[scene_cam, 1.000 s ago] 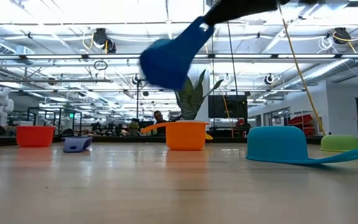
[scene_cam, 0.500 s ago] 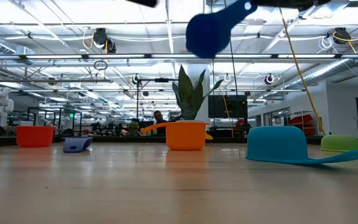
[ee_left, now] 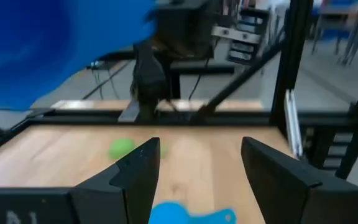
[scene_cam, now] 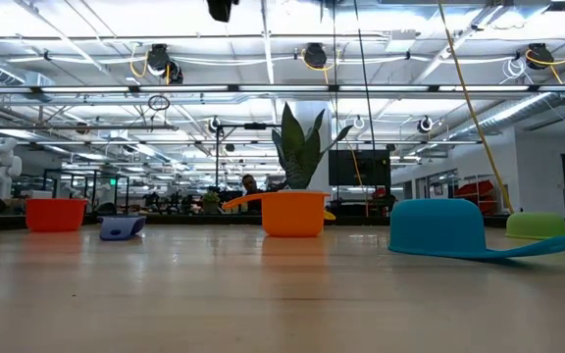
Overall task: Nest measuring cups in basket
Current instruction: Stack the blue measuring cup on the orange measuring cup
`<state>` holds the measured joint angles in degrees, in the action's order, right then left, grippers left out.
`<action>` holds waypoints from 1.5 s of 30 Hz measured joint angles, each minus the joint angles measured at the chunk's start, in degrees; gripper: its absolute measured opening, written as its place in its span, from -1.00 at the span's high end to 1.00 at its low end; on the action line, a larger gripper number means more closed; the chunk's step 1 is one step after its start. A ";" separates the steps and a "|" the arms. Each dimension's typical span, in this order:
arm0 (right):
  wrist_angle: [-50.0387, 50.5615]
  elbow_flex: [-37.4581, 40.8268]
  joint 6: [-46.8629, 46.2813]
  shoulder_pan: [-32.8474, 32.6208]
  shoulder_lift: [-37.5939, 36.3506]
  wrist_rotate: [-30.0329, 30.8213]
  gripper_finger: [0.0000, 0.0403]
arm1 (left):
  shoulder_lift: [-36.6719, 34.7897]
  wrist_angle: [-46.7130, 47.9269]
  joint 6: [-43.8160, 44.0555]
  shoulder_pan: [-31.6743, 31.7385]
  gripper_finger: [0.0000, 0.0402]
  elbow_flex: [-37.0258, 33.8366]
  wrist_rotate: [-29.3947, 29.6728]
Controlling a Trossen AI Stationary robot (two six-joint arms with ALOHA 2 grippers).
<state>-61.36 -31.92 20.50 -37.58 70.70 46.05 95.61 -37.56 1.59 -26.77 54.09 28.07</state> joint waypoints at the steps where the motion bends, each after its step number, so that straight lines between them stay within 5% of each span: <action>1: -1.91 -0.03 0.70 0.00 0.02 -2.67 1.00 | 0.60 -2.13 -0.01 0.20 -0.13 -0.34 -0.07; 14: -28.43 -1.96 5.53 0.01 12.18 -19.36 1.00 | 13.11 -42.81 -12.66 1.95 -0.13 0.41 -6.75; 25: -26.44 -12.72 13.09 0.83 22.07 -20.84 1.00 | 13.97 -39.60 -11.76 3.18 -0.13 6.95 -17.57; 37: -24.89 -12.64 13.38 1.29 21.81 -20.84 1.00 | 13.95 -45.48 -11.83 2.74 -0.11 7.32 -18.32; 45: -23.67 -12.62 13.14 2.75 21.75 -23.65 1.00 | 13.95 -44.66 -14.17 2.96 0.56 7.32 -21.22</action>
<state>-85.04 -44.53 33.63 -34.83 92.44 22.39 109.56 -82.22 -12.58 -23.81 61.41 6.86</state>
